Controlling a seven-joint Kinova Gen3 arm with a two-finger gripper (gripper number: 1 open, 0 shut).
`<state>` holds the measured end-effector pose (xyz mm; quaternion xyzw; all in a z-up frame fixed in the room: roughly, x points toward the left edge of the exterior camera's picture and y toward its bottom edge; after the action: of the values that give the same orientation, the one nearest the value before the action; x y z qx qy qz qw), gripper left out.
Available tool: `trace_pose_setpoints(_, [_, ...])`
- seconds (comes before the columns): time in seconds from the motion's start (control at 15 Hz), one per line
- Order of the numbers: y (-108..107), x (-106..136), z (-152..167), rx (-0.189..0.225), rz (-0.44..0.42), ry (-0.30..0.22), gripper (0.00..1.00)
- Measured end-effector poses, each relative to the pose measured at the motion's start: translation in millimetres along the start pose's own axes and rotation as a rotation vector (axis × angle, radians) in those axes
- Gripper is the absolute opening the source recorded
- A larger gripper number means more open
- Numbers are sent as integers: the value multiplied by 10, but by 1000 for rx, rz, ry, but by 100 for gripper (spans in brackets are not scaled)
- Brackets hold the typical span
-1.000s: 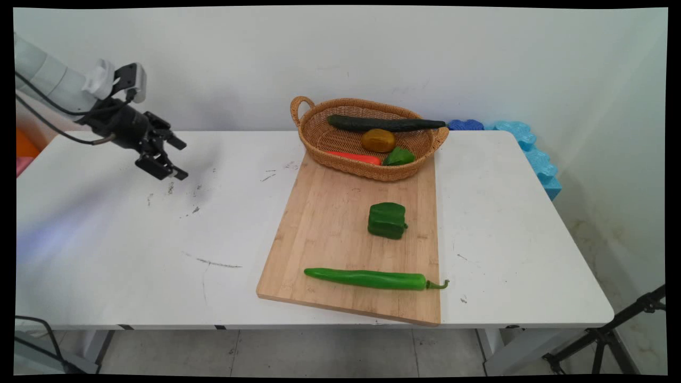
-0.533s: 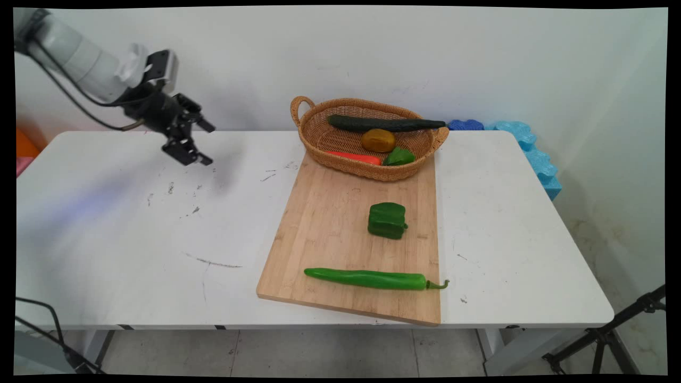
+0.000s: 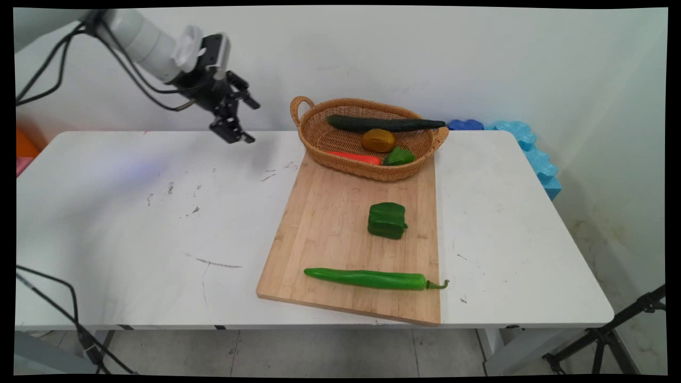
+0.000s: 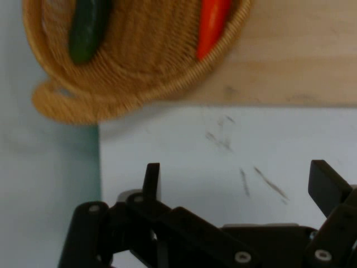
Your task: Pick up the cucumber from the vegetable basket
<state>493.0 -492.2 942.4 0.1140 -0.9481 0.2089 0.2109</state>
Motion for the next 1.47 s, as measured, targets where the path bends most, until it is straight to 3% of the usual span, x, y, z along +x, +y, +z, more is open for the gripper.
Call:
trace_pose_setpoints(0.73, [-653, 750, 954, 55, 144, 43, 100])
trace_pose_setpoints(1.47, [-961, 984, 1882, 64, 147, 44, 100])
